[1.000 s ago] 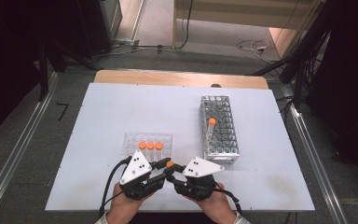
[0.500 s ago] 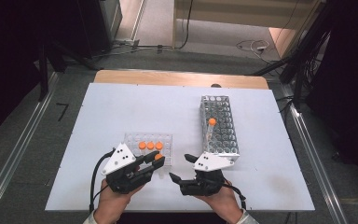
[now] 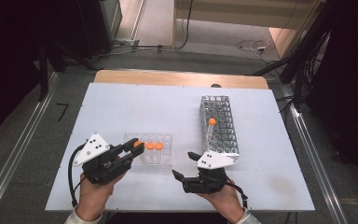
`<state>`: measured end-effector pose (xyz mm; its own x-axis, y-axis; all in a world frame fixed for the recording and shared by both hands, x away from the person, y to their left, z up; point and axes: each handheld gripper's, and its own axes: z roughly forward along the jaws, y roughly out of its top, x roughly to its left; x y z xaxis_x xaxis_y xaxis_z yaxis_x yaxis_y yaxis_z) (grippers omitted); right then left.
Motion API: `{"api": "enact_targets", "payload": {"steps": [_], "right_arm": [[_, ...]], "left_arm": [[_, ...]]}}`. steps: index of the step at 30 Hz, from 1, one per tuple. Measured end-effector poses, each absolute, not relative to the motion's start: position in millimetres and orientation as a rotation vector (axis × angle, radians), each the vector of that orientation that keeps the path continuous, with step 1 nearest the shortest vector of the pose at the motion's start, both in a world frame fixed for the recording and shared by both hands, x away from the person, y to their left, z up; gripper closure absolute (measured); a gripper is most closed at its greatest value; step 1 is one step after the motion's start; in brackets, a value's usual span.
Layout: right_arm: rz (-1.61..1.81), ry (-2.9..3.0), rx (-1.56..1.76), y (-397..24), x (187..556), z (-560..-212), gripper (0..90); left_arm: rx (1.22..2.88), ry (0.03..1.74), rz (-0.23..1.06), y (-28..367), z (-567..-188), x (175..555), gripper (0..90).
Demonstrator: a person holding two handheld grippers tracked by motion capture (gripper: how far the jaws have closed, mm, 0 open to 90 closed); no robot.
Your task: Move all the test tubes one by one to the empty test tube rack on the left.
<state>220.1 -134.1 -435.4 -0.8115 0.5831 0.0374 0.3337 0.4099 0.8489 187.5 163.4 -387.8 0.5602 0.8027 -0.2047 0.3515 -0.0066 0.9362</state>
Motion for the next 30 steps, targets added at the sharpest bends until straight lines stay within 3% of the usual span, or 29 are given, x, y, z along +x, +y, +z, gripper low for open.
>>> {"api": "enact_targets", "payload": {"steps": [30], "right_arm": [[1.343,2.411,0.842,-136.6,224.4,-435.8,20.1]], "left_arm": [[1.556,1.076,0.609,177.0,-391.3,201.4,70.1]]}}
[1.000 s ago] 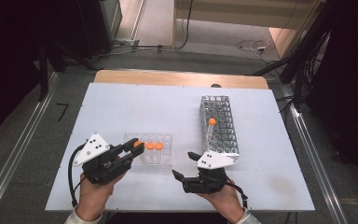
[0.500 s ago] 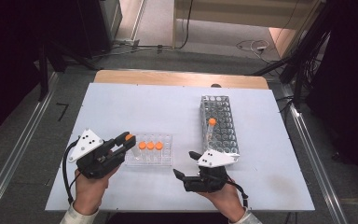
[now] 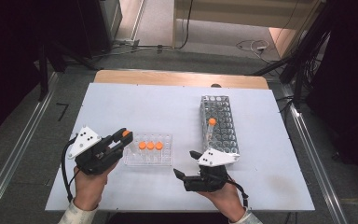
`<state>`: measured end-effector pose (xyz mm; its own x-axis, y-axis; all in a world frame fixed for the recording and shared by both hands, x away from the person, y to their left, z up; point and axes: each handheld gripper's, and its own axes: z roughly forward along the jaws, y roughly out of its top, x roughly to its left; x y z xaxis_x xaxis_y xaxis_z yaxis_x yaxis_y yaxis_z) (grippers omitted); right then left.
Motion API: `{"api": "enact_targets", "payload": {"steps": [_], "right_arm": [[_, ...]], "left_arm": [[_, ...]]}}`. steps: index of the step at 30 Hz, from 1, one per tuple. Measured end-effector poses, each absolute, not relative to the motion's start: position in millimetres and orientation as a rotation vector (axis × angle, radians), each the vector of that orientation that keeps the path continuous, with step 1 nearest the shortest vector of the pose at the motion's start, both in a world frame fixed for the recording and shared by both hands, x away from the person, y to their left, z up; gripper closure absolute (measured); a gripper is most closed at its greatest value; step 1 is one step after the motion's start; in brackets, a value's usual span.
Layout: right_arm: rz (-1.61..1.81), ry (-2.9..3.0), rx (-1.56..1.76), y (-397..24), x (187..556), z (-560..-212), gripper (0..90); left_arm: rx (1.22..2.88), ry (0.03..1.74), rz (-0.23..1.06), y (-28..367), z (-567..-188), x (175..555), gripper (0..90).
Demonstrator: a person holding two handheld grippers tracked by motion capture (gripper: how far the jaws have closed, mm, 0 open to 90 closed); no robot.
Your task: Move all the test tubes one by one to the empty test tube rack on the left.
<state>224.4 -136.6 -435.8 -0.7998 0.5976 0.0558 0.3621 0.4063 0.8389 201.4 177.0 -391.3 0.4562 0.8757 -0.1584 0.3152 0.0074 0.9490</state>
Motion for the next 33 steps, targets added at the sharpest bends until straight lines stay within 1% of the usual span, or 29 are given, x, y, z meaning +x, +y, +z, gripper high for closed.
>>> {"api": "enact_targets", "payload": {"steps": [22,33], "right_arm": [[1.344,2.413,0.834,-136.1,223.6,-435.7,20.3],[1.348,2.411,0.829,-136.2,222.9,-435.5,20.4]], "left_arm": [[1.579,1.073,0.66,170.1,-402.0,207.5,70.0],[1.593,1.066,0.727,163.7,-410.0,204.9,70.0]]}}
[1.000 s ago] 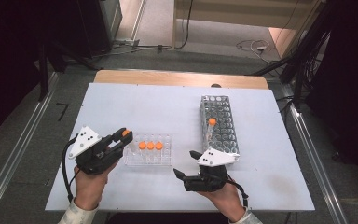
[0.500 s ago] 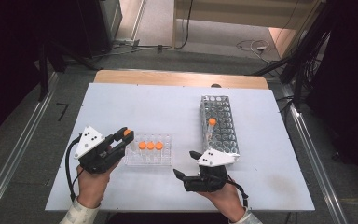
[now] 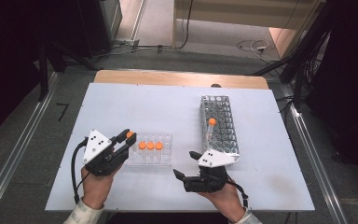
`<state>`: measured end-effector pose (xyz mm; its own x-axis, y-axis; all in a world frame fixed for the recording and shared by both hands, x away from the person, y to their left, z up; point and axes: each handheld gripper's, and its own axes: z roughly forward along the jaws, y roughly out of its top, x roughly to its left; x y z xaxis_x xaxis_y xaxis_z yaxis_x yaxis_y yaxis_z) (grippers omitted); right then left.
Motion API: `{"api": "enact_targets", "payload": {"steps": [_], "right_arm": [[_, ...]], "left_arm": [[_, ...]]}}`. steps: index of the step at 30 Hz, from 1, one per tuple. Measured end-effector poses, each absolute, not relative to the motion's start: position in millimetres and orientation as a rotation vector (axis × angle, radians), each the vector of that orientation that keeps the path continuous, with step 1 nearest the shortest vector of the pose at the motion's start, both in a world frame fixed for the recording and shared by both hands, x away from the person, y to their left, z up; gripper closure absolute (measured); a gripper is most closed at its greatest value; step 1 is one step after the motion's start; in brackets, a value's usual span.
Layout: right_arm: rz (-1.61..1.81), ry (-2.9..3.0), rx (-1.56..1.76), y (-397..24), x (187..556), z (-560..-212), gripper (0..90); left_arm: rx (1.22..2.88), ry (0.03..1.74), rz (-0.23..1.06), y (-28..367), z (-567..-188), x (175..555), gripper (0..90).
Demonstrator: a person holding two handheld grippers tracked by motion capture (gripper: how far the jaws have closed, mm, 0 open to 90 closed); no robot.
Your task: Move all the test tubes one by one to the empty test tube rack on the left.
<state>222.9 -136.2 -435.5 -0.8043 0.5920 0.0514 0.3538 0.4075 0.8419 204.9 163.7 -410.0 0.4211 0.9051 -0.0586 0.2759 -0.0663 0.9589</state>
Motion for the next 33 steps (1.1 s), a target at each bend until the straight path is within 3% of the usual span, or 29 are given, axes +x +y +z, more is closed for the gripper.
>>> {"api": "enact_targets", "payload": {"steps": [19,28,33], "right_arm": [[1.342,2.413,0.829,-138.4,222.1,-435.3,20.4],[1.342,2.406,0.83,-139.2,222.4,-434.8,20.4],[1.344,2.386,0.846,-143.2,224.2,-433.0,20.4]], "left_arm": [[1.62,1.099,0.747,156.6,-433.8,200.9,68.4],[1.595,1.104,0.718,159.5,-431.8,199.8,57.6],[1.585,1.116,0.712,157.7,-431.2,198.4,41.4]]}}
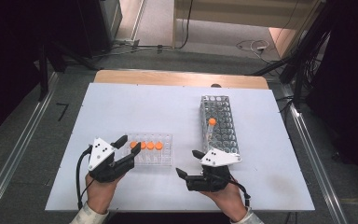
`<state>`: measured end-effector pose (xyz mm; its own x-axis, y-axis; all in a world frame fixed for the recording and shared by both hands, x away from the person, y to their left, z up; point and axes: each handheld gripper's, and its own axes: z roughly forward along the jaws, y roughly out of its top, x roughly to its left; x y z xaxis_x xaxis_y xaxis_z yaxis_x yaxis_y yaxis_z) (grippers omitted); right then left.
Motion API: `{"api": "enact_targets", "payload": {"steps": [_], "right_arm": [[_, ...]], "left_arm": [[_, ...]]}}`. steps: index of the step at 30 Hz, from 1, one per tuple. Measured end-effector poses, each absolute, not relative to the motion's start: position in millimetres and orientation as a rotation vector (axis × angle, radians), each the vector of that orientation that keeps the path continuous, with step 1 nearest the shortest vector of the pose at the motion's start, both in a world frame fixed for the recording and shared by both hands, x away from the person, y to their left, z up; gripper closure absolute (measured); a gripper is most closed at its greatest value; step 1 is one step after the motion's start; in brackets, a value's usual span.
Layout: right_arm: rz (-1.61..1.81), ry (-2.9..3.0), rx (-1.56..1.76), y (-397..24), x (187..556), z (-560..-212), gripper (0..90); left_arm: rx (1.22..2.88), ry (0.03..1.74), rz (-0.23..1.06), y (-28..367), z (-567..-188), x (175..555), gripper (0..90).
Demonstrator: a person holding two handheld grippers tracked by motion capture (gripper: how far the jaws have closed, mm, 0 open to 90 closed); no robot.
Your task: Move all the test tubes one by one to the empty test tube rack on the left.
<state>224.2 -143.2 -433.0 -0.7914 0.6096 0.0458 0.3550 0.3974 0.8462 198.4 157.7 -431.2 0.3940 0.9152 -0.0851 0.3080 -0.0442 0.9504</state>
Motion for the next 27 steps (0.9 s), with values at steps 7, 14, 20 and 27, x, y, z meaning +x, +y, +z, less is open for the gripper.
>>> {"api": "enact_targets", "payload": {"steps": [7,14,20,27], "right_arm": [[1.335,2.329,0.887,-152.8,230.5,-430.5,20.5],[1.305,2.254,0.938,-166.2,240.8,-427.5,20.7],[1.284,2.192,0.993,-176.1,252.3,-427.4,20.9],[1.238,2.136,1.051,-182.7,266.5,-430.0,20.9]], "left_arm": [[1.562,1.123,0.708,156.1,-429.6,197.0,25.5],[1.553,1.125,0.695,156.9,-428.7,196.6,22.6],[1.541,1.129,0.698,157.5,-428.0,196.1,22.7],[1.539,1.131,0.694,158.0,-427.7,196.4,22.4]]}}
